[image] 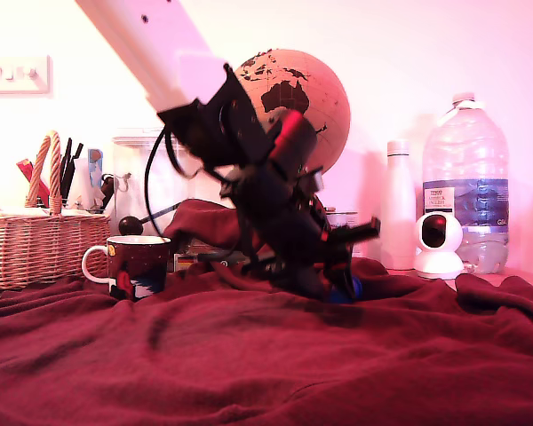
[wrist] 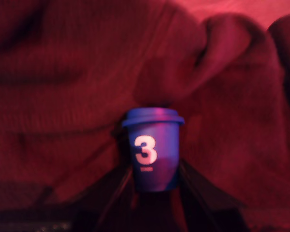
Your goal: Pick up the coffee capsules on the table and drop them inside the coffee cup
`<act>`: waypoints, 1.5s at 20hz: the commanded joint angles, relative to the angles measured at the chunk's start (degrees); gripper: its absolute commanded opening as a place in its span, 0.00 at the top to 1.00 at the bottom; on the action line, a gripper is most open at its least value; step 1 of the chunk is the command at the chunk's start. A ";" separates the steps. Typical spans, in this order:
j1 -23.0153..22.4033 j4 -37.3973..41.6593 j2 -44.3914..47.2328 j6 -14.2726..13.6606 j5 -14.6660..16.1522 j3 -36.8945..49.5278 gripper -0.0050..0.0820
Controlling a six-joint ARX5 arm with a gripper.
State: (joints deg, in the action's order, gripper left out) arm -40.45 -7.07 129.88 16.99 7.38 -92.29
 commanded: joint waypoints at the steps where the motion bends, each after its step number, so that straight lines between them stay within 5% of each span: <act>1: 0.48 -1.03 0.26 -3.41 -0.04 -0.76 0.74; 3: 0.72 -3.19 -1.42 -6.25 0.35 -0.79 0.74; 5: 0.98 -6.47 -3.26 -14.05 1.27 -0.79 0.74; 8: 1.27 -11.28 -5.97 -20.24 1.20 -0.79 0.74; 16: 3.63 -21.55 -13.97 -28.28 1.18 -0.79 0.74; 24: 9.44 -30.14 -20.57 -31.58 1.14 -0.79 0.74; 30: 17.64 -31.50 -21.16 -28.00 1.18 -0.79 0.74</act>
State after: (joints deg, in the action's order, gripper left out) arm -23.38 -38.63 109.01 -13.06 8.49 -93.32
